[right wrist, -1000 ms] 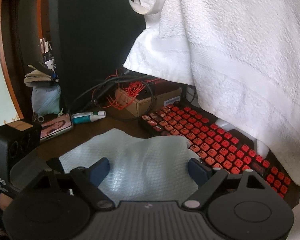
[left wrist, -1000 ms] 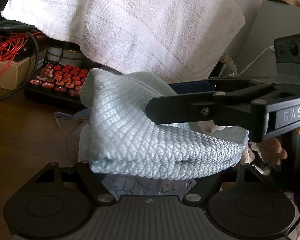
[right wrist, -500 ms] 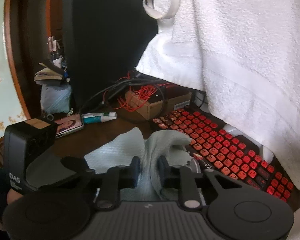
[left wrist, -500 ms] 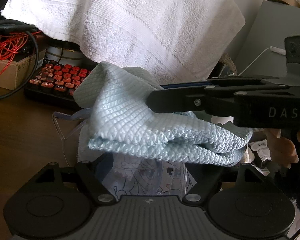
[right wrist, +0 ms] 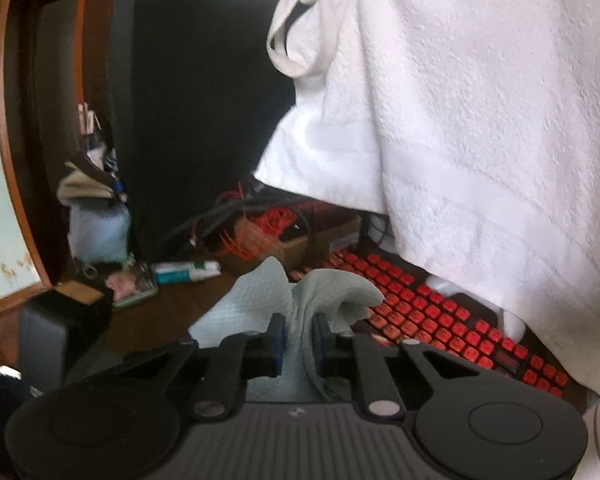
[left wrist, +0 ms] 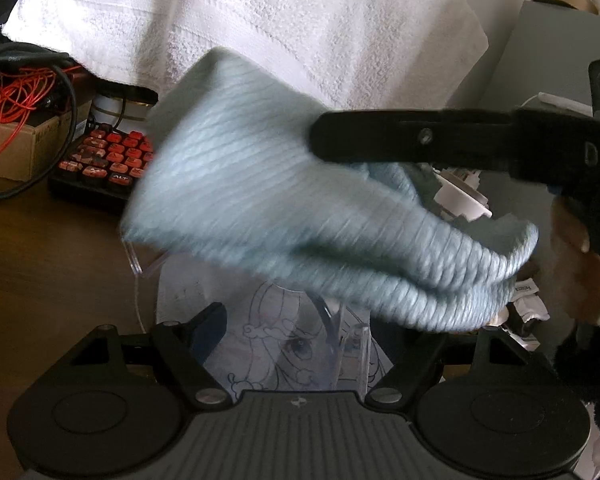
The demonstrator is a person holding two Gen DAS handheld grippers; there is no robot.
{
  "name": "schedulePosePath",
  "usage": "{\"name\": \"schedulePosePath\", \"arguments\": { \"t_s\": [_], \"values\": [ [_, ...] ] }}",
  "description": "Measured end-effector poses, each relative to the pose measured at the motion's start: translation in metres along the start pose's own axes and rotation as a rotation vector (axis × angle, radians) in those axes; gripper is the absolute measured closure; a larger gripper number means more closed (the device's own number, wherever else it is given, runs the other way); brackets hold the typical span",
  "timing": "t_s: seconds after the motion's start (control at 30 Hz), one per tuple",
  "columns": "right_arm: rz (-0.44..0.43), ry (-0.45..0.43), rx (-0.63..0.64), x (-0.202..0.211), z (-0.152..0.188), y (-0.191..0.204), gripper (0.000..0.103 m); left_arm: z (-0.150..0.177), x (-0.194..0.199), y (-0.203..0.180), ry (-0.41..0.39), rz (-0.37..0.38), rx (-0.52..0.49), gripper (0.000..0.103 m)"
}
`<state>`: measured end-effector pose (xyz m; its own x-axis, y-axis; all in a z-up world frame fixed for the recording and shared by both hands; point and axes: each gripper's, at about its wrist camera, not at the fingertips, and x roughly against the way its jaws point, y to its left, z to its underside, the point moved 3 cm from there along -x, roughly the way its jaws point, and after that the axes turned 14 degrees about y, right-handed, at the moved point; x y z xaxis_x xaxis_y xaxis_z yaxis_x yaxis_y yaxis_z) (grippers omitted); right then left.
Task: Clean container
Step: 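Rub the cloth across the jug rim with the right gripper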
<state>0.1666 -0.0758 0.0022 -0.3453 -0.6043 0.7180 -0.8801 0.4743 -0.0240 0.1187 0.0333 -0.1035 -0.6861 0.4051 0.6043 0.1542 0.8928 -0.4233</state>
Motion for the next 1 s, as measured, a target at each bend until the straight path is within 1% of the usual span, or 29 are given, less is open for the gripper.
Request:
{"name": "schedulePosePath", "arguments": {
  "t_s": [0.07,0.23,0.33,0.47,0.57,0.77,1.0],
  "values": [
    [-0.010,0.002,0.016,-0.002,-0.001,0.005,0.090,0.000,0.000,0.000,-0.001,-0.001,-0.003,0.025],
    [-0.014,0.039,0.068,-0.018,0.004,0.017,0.090,0.002,0.001,-0.001,-0.001,-0.004,-0.006,0.025],
    [-0.012,0.035,0.075,-0.021,0.007,0.019,0.089,0.002,0.000,0.000,-0.001,-0.006,-0.009,0.025],
    [0.026,0.032,0.088,-0.021,0.008,0.016,0.089,0.002,-0.001,0.001,0.000,-0.011,-0.013,0.025],
    [0.036,0.031,0.063,-0.022,0.009,0.008,0.089,0.003,-0.001,0.000,0.001,-0.014,-0.016,0.024],
    [0.088,0.019,0.007,-0.023,0.013,-0.015,0.089,0.000,-0.003,0.001,0.004,-0.012,-0.020,0.024],
    [0.117,0.014,-0.028,-0.024,0.014,-0.027,0.089,-0.001,-0.004,0.002,0.005,-0.013,-0.019,0.024]
  ]
}}
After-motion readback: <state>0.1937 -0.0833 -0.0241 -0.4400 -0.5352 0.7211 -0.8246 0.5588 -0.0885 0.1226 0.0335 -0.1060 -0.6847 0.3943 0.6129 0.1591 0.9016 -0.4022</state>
